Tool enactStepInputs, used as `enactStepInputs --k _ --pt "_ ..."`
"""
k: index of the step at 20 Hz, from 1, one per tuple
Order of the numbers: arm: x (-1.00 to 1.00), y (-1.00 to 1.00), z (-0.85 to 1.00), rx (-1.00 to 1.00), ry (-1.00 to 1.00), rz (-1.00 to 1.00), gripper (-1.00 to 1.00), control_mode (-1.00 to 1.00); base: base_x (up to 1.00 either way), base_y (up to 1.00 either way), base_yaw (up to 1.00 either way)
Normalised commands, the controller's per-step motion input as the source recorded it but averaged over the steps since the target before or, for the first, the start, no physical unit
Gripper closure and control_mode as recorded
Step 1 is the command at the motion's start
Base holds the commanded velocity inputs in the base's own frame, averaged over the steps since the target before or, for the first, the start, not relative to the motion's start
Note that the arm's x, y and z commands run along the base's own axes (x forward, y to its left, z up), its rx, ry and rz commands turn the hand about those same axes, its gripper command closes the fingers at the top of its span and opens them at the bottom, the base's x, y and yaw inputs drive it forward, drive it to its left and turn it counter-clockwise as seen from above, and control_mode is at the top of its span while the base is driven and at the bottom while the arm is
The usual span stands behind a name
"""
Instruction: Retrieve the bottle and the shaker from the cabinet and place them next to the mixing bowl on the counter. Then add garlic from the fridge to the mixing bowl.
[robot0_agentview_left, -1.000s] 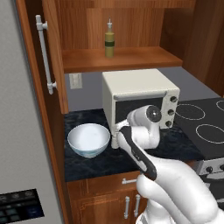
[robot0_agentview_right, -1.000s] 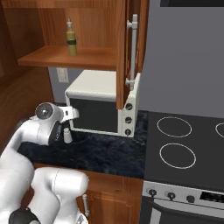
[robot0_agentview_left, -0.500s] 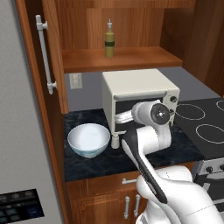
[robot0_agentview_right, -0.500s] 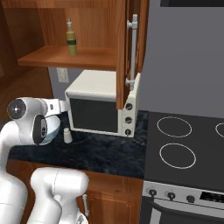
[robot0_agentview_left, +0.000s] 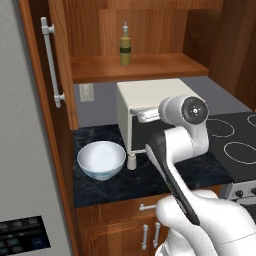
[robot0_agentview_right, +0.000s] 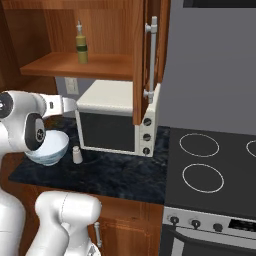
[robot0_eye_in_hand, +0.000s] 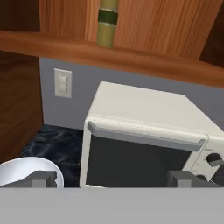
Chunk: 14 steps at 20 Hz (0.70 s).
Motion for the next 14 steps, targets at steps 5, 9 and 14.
enactStepInputs --k 5,9,14 --pt "-0.01 -0.08 0.10 0.15 0.12 0.01 -1.00 -1.00 0.00 0.00 0.00" --pt "-0.11 0.00 0.43 0.06 0.19 0.04 -1.00 -1.00 0.00 0.00 0.00" --pt "-0.31 -0.01 0.65 0.00 0.10 0.01 -1.00 -1.00 0.00 0.00 0.00"
